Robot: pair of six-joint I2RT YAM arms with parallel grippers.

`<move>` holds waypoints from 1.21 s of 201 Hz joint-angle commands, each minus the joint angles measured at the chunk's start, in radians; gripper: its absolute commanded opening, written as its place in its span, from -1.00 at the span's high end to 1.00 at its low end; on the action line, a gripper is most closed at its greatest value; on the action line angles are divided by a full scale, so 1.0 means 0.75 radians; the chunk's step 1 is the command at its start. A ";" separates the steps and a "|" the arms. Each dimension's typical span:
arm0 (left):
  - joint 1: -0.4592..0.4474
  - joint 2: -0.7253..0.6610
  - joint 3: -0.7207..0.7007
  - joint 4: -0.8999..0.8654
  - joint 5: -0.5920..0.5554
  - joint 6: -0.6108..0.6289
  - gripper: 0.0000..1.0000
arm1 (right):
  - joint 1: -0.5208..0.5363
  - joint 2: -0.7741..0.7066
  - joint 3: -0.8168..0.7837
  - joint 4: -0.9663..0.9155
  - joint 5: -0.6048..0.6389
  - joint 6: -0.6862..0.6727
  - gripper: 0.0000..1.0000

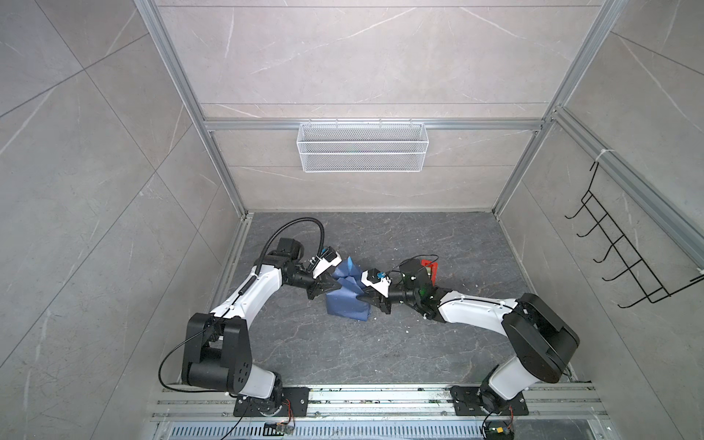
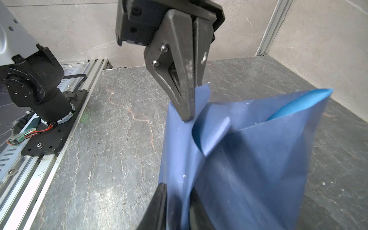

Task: Wrap a gift box in wrapping paper
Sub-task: Fold the seventh fold of the wrapping paper on the gift box.

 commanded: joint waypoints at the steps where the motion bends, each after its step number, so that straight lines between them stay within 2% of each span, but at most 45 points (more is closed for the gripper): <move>1: 0.003 0.027 -0.016 0.058 -0.001 -0.031 0.97 | 0.001 -0.036 0.029 -0.044 0.002 0.049 0.53; 33: -0.001 0.041 -0.021 0.069 -0.022 -0.059 0.98 | 0.001 -0.068 0.048 -0.056 0.068 0.091 0.48; 76: -0.004 0.059 -0.050 0.110 -0.082 -0.090 0.99 | -0.001 -0.163 -0.021 0.051 0.206 0.158 0.42; 120: -0.017 0.068 -0.069 0.141 -0.112 -0.108 0.99 | 0.001 -0.278 -0.027 0.030 0.257 0.218 0.41; 155: -0.017 0.054 -0.078 0.149 -0.127 -0.102 0.98 | 0.048 -0.260 0.041 -0.042 0.204 0.249 0.52; 180: -0.017 0.041 -0.075 0.149 -0.125 -0.127 0.98 | 0.050 -0.275 0.026 -0.077 0.303 0.263 0.53; 211: -0.017 0.028 -0.080 0.148 -0.124 -0.114 0.99 | 0.092 -0.306 0.068 -0.344 0.393 0.187 0.52; 243: -0.017 0.016 -0.059 0.122 -0.129 -0.118 0.99 | 0.107 -0.264 0.099 -0.447 0.463 0.205 0.50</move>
